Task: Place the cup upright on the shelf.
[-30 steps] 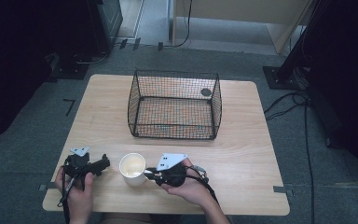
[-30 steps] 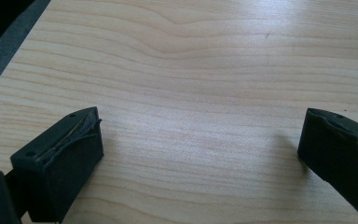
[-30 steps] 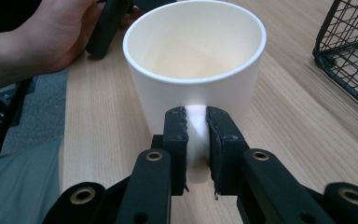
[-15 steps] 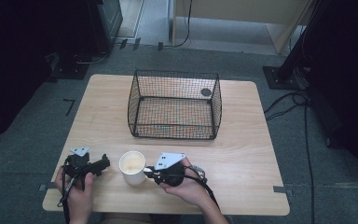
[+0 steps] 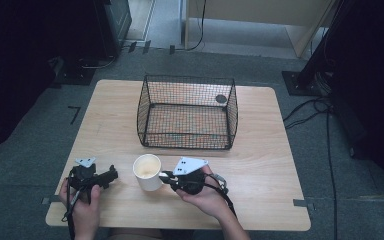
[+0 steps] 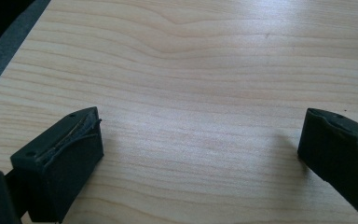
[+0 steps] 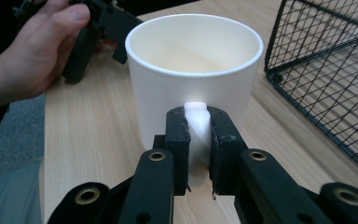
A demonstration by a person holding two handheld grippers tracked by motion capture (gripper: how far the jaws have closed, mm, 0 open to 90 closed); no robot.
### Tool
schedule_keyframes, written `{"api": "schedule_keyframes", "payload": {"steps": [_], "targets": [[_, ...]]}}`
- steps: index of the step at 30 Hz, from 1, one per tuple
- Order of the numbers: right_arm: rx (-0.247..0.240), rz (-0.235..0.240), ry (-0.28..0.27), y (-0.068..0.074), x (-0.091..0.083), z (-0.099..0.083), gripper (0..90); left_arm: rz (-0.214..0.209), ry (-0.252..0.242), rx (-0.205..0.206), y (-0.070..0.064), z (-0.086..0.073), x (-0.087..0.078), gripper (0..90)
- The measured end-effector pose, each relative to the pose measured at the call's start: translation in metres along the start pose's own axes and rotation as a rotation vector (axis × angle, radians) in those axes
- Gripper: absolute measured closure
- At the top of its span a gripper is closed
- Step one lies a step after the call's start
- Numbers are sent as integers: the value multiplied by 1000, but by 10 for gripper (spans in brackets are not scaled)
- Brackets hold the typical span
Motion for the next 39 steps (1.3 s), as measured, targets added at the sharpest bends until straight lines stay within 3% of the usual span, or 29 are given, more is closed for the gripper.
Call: {"api": "schedule_keyframes", "payload": {"steps": [22,39], "targets": [[-25,-76,-64,-30,-33,49,809,1,-3,-5,0,0,0,1],[-20,-155,-109,-67,-54,90,809,-1,2,-2,0,0,0,1]]}}
Point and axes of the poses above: each handheld gripper's, and its own axes: x roughly forward along the jaws, z roughly out of its top, y roughly to its left, the point moved 6 cm from there along x, roughly forward along the jaws, and after that the axes turned 10 degrees about -y, right-handed, at the moved point
